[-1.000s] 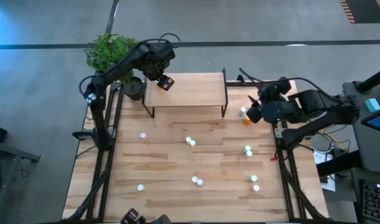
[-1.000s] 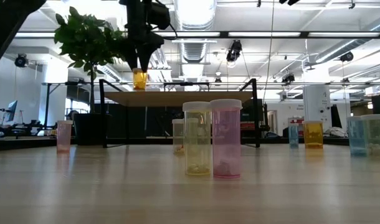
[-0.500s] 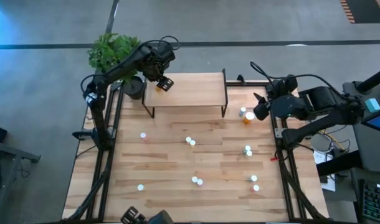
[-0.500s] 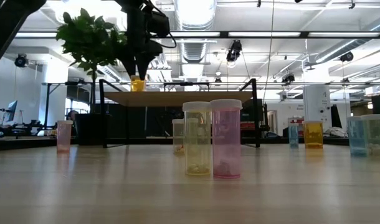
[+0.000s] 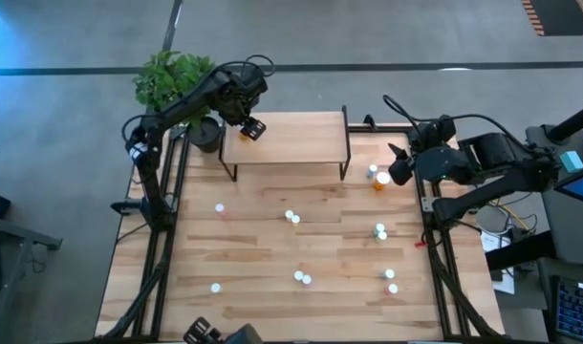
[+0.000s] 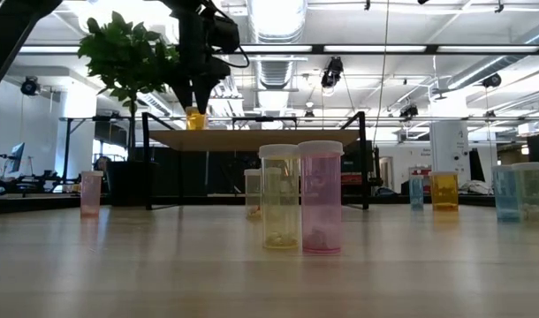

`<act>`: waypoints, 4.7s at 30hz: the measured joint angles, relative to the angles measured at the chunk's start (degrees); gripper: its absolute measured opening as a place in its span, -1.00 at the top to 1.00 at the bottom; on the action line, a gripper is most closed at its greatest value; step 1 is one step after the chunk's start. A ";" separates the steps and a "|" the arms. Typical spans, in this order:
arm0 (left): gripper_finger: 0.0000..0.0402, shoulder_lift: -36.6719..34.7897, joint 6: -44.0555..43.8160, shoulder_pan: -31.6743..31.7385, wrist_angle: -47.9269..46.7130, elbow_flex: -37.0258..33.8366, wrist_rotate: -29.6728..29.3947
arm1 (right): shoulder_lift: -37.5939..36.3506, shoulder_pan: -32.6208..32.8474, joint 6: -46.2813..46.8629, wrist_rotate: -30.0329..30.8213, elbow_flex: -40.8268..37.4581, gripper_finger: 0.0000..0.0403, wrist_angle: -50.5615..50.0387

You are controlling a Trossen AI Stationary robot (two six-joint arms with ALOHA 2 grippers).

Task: Pick and place medicine bottles onto shelf by color
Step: Put the orange pill bottle on the shelf

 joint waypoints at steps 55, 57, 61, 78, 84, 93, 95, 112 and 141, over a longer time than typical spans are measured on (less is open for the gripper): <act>-0.58 -14.37 1.33 -36.80 16.73 -0.32 -0.37 | 2.12 -33.64 10.02 -33.08 -43.67 -0.63 20.67; -0.58 -14.37 1.36 -37.55 16.47 -0.17 -0.29 | 3.59 -35.82 7.04 -34.30 -43.67 -0.62 21.38; -0.58 -14.54 1.38 -38.89 16.22 -0.13 -0.26 | 6.63 -38.85 2.92 -35.43 -43.65 -0.62 21.60; -0.58 -14.59 0.79 -39.36 15.46 -0.31 -0.22 | 10.26 -39.63 -4.24 -41.28 -39.15 -0.31 24.68; -0.58 -14.59 0.67 -39.36 15.48 -0.37 -0.22 | 6.19 -38.47 -6.56 -41.05 -35.52 -0.32 23.74; -0.58 -14.59 -2.33 -39.36 15.27 -0.98 -1.40 | 3.02 -35.96 -3.54 -42.48 -42.28 -0.67 23.29; -0.58 -14.59 -3.06 -39.41 14.41 -1.27 -1.51 | 1.55 -34.19 -3.57 -41.80 -44.40 -0.78 26.12; -0.58 -14.59 -3.33 -39.43 14.19 -1.31 -1.95 | -14.98 -22.80 2.29 -25.44 -71.01 -0.91 56.86; -0.58 -14.59 -0.65 -38.51 14.76 -1.36 -4.62 | -0.95 -22.93 -12.09 -20.83 -85.31 -0.18 96.47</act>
